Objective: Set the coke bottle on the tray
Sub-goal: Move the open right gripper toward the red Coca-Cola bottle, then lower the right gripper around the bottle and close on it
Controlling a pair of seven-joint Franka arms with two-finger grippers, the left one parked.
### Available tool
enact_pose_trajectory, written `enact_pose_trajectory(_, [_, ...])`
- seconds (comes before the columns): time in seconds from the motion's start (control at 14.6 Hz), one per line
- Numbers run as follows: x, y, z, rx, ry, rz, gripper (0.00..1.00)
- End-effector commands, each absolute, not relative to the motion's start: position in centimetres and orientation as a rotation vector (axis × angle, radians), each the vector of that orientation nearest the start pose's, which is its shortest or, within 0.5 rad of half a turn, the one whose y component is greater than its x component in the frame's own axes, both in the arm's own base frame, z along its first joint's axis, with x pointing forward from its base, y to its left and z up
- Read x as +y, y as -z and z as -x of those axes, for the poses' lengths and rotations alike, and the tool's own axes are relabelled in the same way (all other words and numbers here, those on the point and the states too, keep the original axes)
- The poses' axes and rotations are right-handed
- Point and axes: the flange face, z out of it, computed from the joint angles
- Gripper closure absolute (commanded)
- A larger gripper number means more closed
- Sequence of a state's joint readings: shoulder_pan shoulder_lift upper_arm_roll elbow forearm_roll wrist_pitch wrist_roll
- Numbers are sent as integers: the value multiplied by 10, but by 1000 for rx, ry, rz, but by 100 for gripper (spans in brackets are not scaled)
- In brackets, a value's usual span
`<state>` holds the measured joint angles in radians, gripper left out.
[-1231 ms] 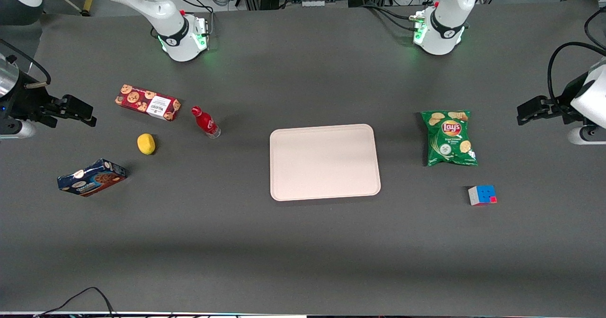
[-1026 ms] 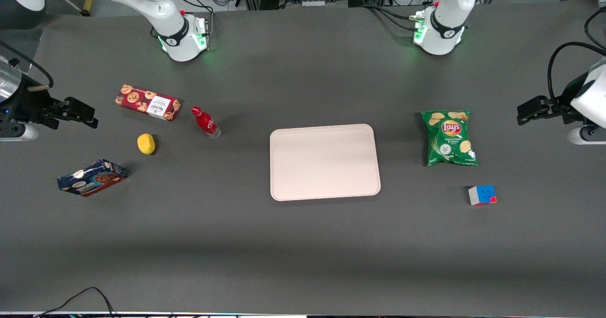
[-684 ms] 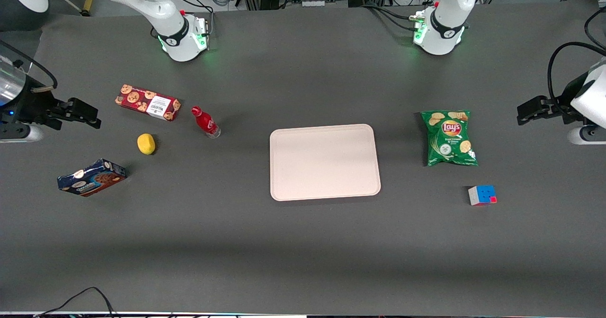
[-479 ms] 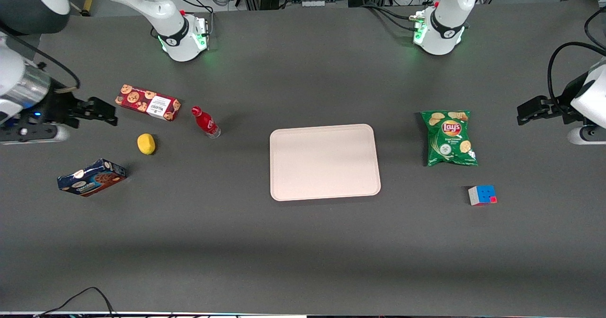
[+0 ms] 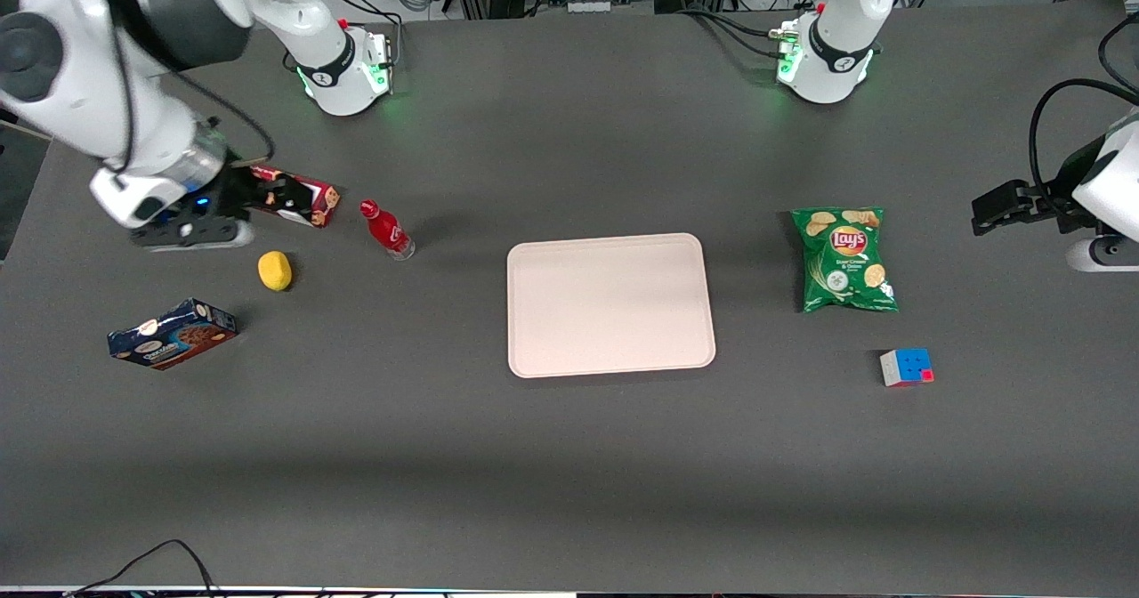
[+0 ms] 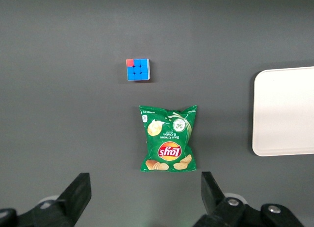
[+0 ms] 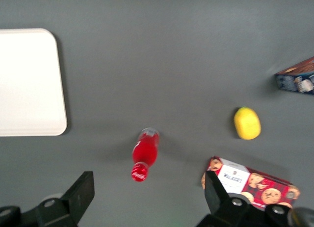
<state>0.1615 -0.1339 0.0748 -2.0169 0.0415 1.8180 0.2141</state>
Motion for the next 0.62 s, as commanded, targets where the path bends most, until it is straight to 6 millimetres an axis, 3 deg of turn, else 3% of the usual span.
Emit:
enact_pose_trajectory(0.0, [140, -475, -437, -12, -5, 3132, 0])
enact_pose_trajectory(0.14, [160, -452, -425, -42, 8, 3145, 0])
enact_pose_trajectory(0.21, [164, -423, -416, -51, 42, 3146, 0])
enact_pose_trajectory(0.55, [154, -364, -398, -48, 89, 3140, 0])
